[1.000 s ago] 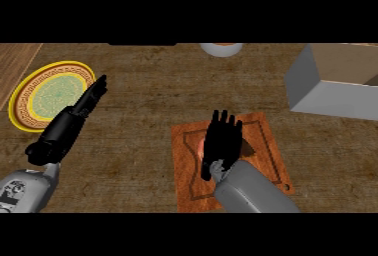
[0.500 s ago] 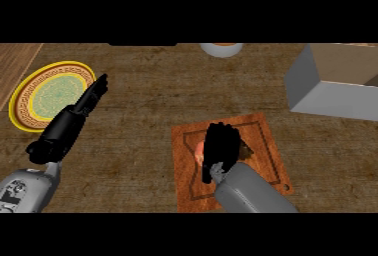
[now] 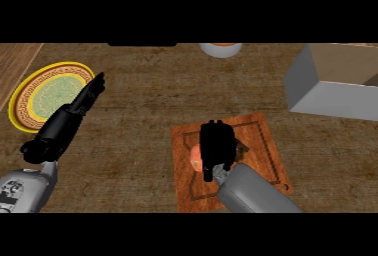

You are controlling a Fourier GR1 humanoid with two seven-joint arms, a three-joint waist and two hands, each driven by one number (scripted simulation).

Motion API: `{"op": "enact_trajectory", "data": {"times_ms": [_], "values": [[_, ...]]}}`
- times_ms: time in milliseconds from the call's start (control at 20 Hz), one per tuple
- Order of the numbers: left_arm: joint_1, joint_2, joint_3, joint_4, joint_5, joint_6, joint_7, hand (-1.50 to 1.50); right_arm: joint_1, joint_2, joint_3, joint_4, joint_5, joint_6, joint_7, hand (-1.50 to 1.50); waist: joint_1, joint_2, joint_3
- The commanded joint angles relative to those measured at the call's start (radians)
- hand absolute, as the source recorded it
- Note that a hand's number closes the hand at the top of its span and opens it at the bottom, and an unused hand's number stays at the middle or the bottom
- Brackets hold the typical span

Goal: Pick the squash from the cutting board and place it in the cardboard box

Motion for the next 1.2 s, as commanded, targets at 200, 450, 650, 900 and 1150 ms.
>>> {"op": "enact_trajectory", "data": {"times_ms": [200, 450, 650, 900, 1150], "values": [[-0.005, -0.005, -0.005, -0.007, 0.002, -0.005, 0.001, 0.00, 0.055, -0.124, 0.306, -0.276, -0.116, 0.066, -0.628, 1.50, 0.022, 0.002, 0.008], [0.021, 0.012, 0.020, 0.014, 0.006, -0.009, -0.013, 0.00, 0.090, -0.410, 0.272, -0.530, -0.160, -0.057, -0.944, 1.50, -0.031, 0.003, 0.006], [0.050, -0.017, 0.005, 0.000, -0.020, 0.026, -0.025, 0.00, 0.122, -0.656, 0.153, -0.716, -0.188, -0.157, -1.126, 1.50, -0.047, 0.000, 0.005], [0.012, 0.020, 0.059, -0.011, 0.021, -0.003, 0.029, 0.00, 0.246, -0.831, -0.149, -0.831, -0.475, -0.213, -1.222, 1.50, -0.048, 0.004, 0.005], [0.033, 0.011, 0.045, -0.007, 0.000, -0.004, -0.019, 0.00, 0.306, -0.836, -0.419, -0.707, -0.782, -0.198, -1.187, 1.50, -0.036, 0.009, 0.004]]}}
